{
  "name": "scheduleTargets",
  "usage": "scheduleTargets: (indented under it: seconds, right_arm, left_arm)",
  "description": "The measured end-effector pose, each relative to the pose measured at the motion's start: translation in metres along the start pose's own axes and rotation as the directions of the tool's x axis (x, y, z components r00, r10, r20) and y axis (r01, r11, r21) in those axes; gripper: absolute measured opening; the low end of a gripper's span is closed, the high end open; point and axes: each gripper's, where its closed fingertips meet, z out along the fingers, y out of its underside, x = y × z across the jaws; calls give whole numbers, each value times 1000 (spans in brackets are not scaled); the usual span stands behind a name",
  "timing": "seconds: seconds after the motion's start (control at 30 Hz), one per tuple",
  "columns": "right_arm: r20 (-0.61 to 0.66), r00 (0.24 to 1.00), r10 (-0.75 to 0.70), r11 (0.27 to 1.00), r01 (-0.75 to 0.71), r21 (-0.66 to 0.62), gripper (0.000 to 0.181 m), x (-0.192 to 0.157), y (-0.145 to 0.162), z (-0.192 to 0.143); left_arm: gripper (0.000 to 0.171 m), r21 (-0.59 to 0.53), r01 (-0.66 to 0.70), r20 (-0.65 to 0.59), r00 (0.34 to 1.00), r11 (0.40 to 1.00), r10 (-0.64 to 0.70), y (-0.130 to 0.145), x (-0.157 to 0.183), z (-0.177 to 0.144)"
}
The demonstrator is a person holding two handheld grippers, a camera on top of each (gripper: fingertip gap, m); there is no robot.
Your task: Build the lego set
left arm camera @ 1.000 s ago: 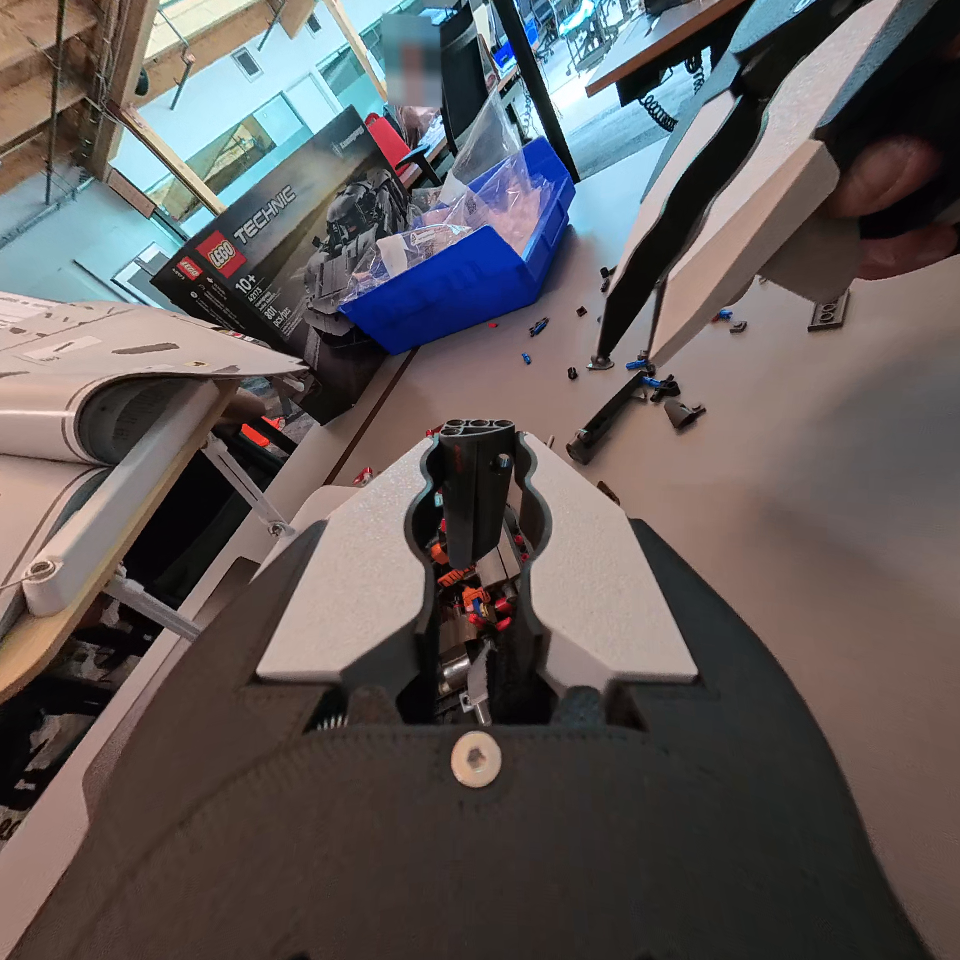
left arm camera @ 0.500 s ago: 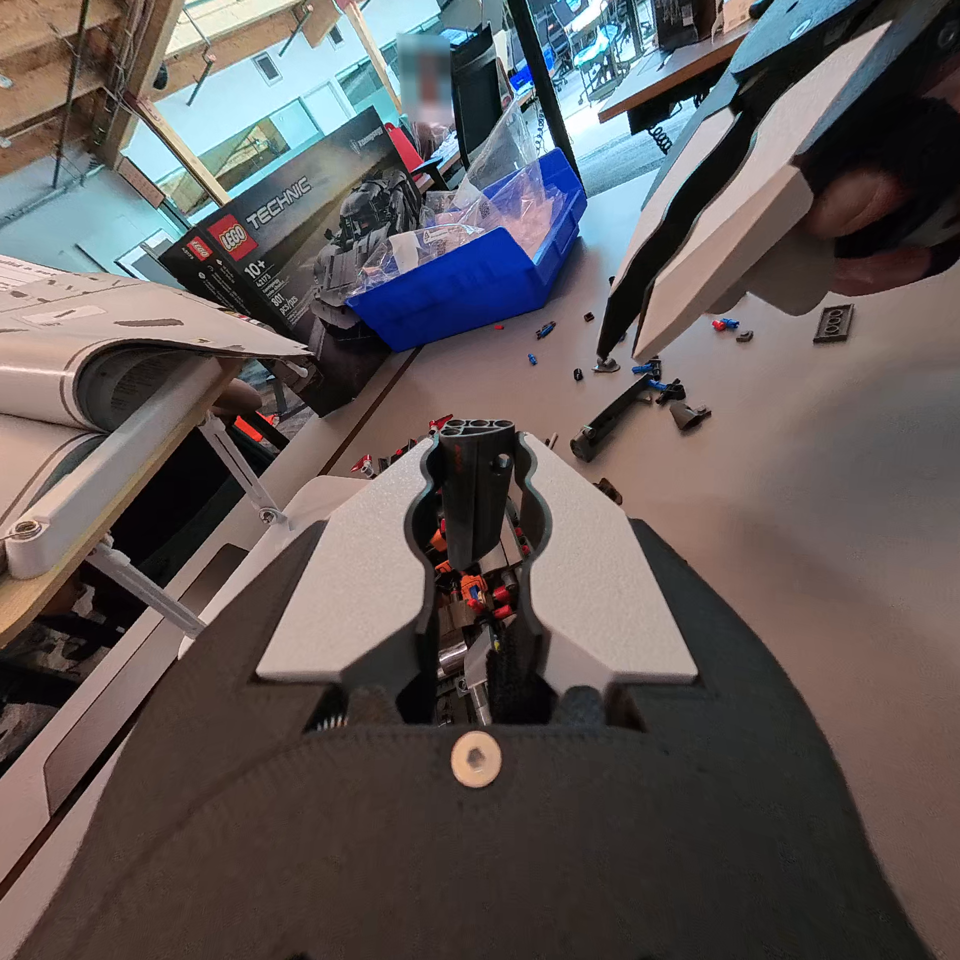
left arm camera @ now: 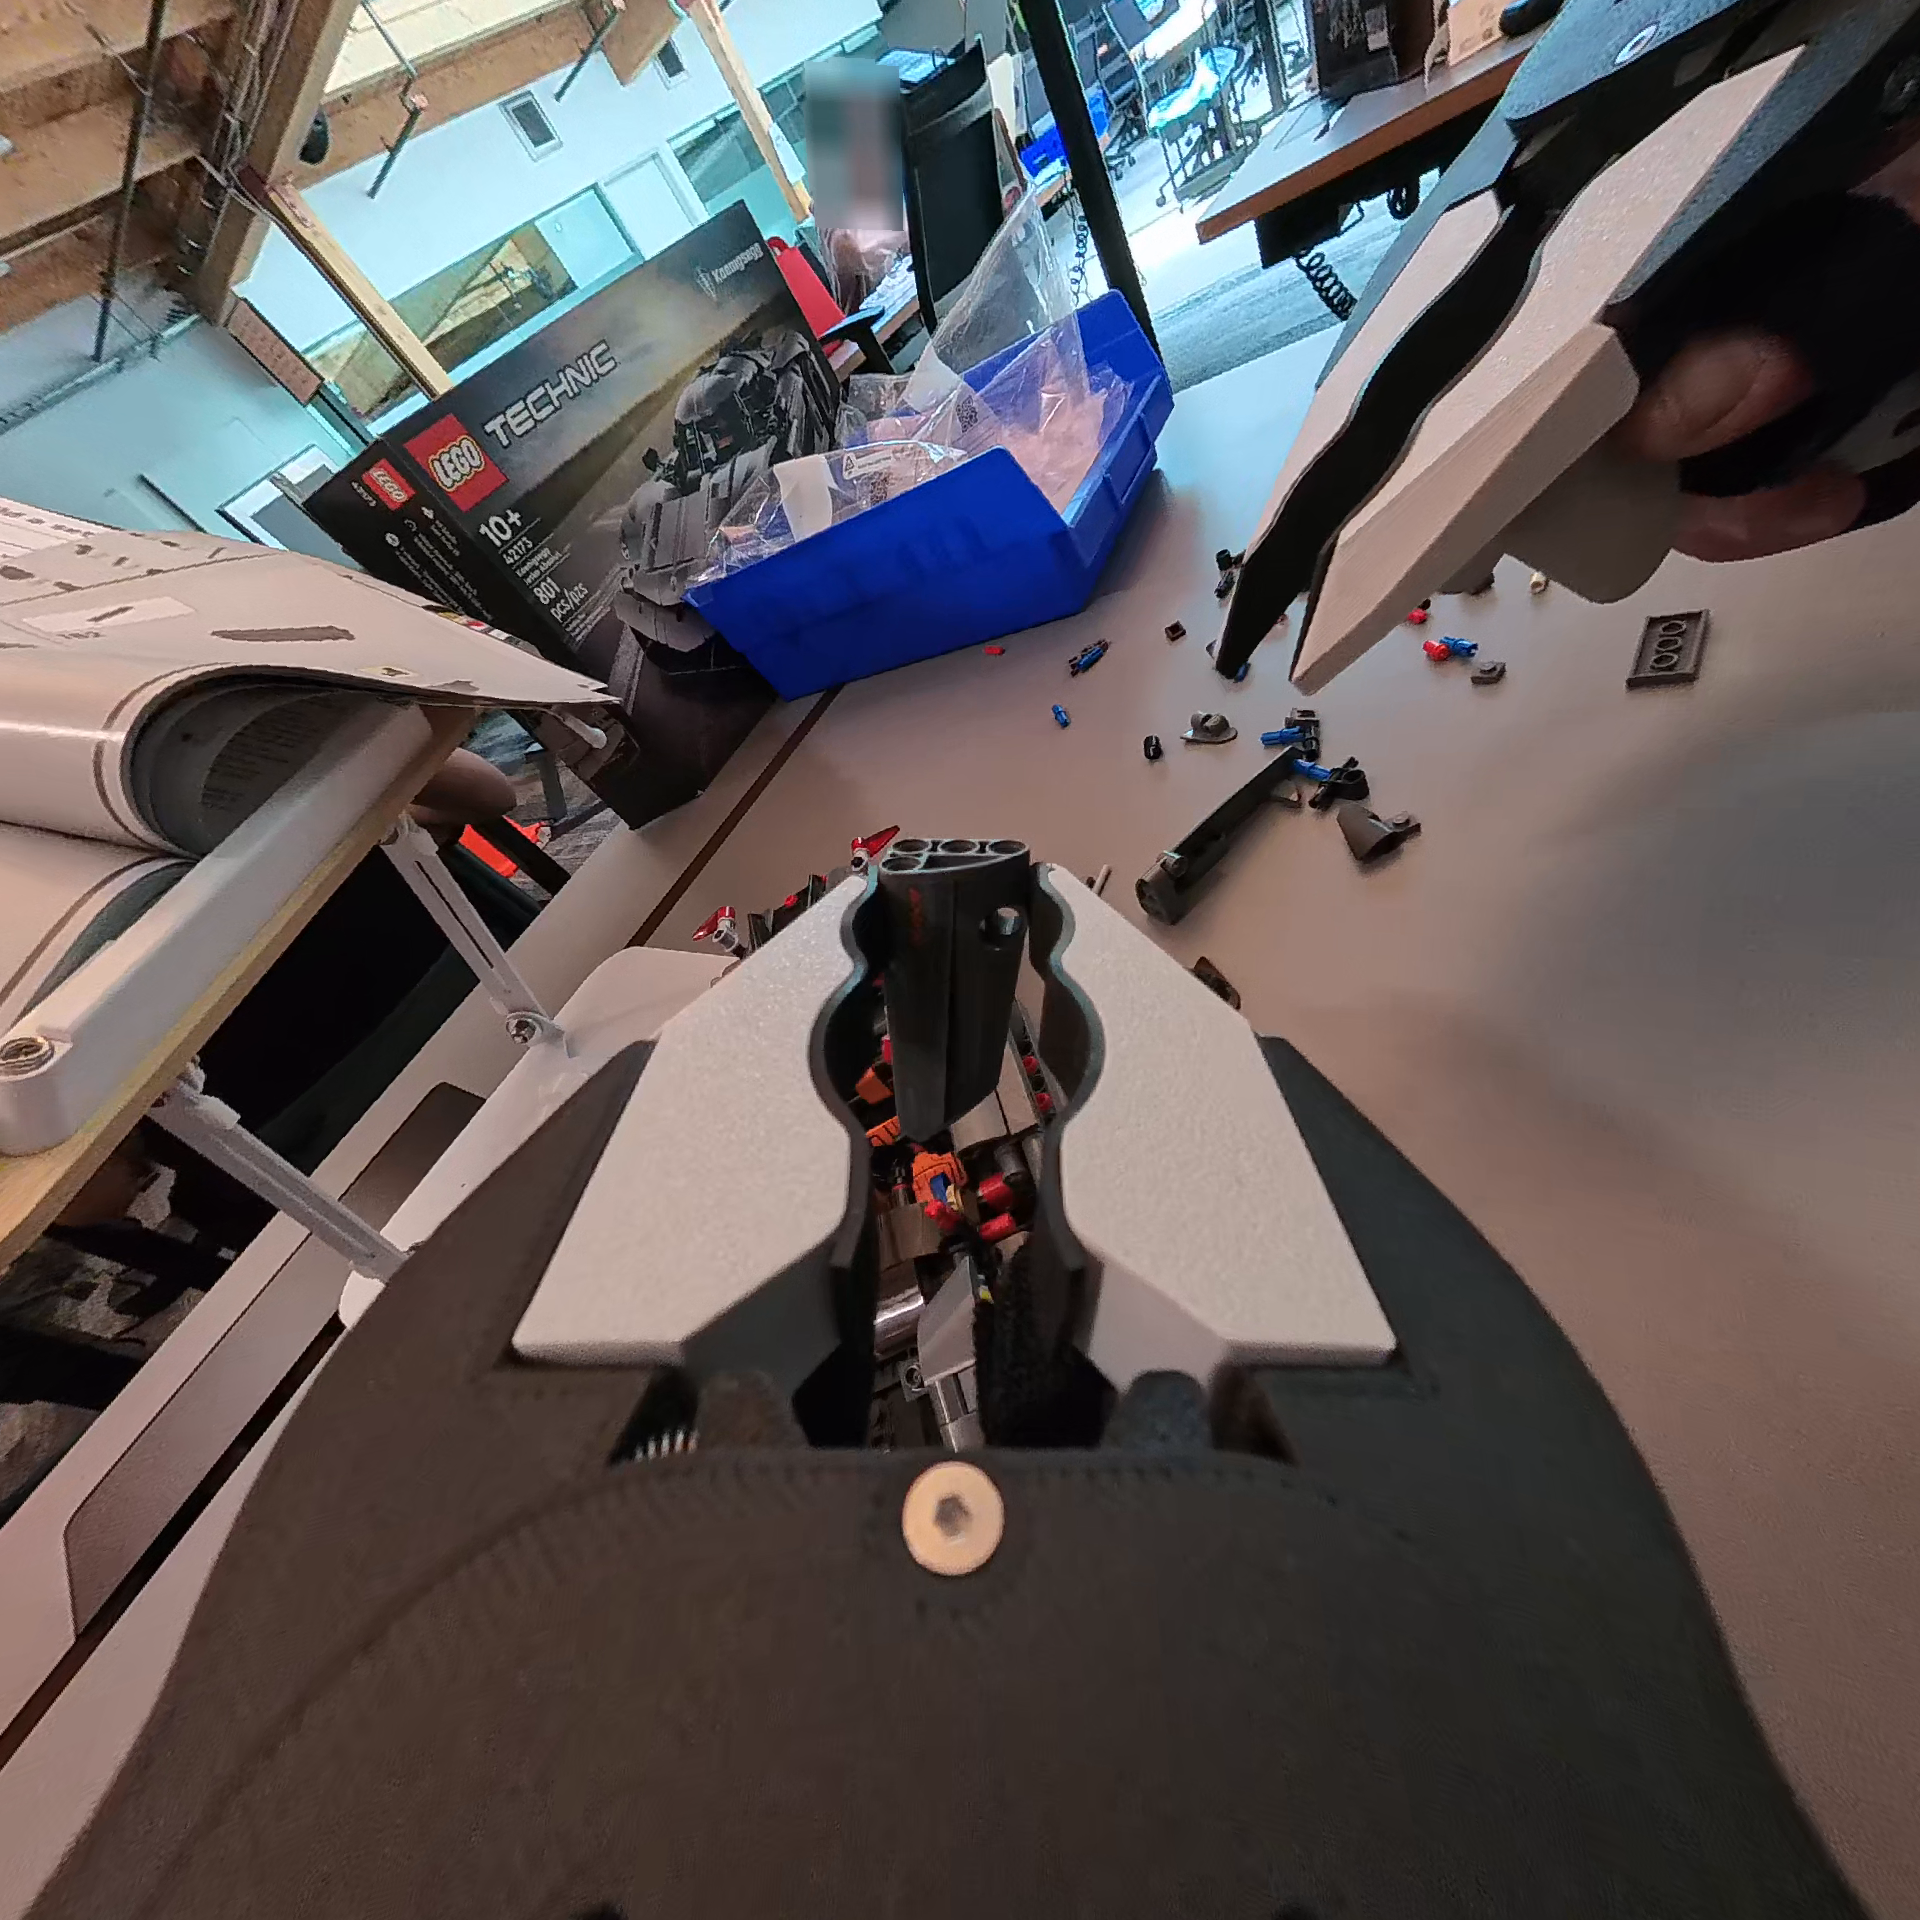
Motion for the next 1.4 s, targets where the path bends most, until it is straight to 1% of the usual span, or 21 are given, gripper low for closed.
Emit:
scheduleTargets:
  seconds: [0.33, 0.47, 0.53, 0.63, 0.73, 0.83, 0.93, 1.07, 1.17, 1.23, 1.27, 1.33, 1.37, 1.4]
  right_arm:
    - [-13, 1000, -18, 1000, 18, -20, 20, 5, 5, -5]
    - [-37, 999, -17, 1000, 16, -26, 20, 11, 6, -15]
    - [-58, 998, -18, 999, 16, -40, 20, 15, 8, -21]
    - [-108, 994, -17, 998, 10, -70, 20, 24, 13, -32]
    - [-212, 977, -28, 996, 8, -91, 20, 41, 14, -51]
    - [-328, 943, -61, 993, 22, -119, 20, 60, 10, -77]
    - [-351, 934, -62, 988, 8, -153, 20, 66, 9, -93]
    - [-323, 943, -75, 978, 6, -209, 22, 57, 17, -91]
    - [-346, 932, -105, 970, 20, -241, 22, 57, 23, -95]
    - [-349, 932, -99, 972, 16, -233, 22, 54, 22, -100]
    - [-354, 930, -97, 974, 15, -228, 22, 54, 21, -104]
    - [-372, 923, -102, 974, 18, -225, 22, 55, 18, -113]
    - [-381, 918, -107, 975, 22, -220, 22, 56, 15, -117]
    - [-388, 915, -111, 977, 28, -213, 22, 56, 13, -121]
  left_arm:
    - [25, -18, 13, 22, 1000, 1000, -13, 5, -8, -2]
    - [24, -39, -12, -16, 1000, 999, 12, 2, 0, -2]
    - [24, -78, -57, -74, 996, 995, 51, 0, 13, -3]
    - [24, -126, -130, -209, 973, 984, 102, 0, 43, -5]
    - [25, -165, -161, -330, 939, 973, 100, 6, 75, -7]
    - [25, -240, -224, -458, 884, 944, 93, 22, 106, -12]
    - [25, -302, -274, -509, 856, 913, 88, 39, 120, -12]
    - [25, -343, -300, -553, 830, 890, 67, 53, 133, -11]
    - [25, -366, -311, -555, 829, 877, 63, 59, 136, -10]
    - [26, -345, -299, -537, 840, 890, 75, 57, 135, -6]
    - [29, -336, -280, -532, 845, 900, 64, 55, 136, -6]
    - [45, -333, -249, -509, 859, 910, 49, 54, 134, -3]
    - [49, -325, -245, -497, 866, 913, 55, 53, 132, -3]
    - [49, -311, -241, -491, 869, 919, 62, 50, 131, -3]
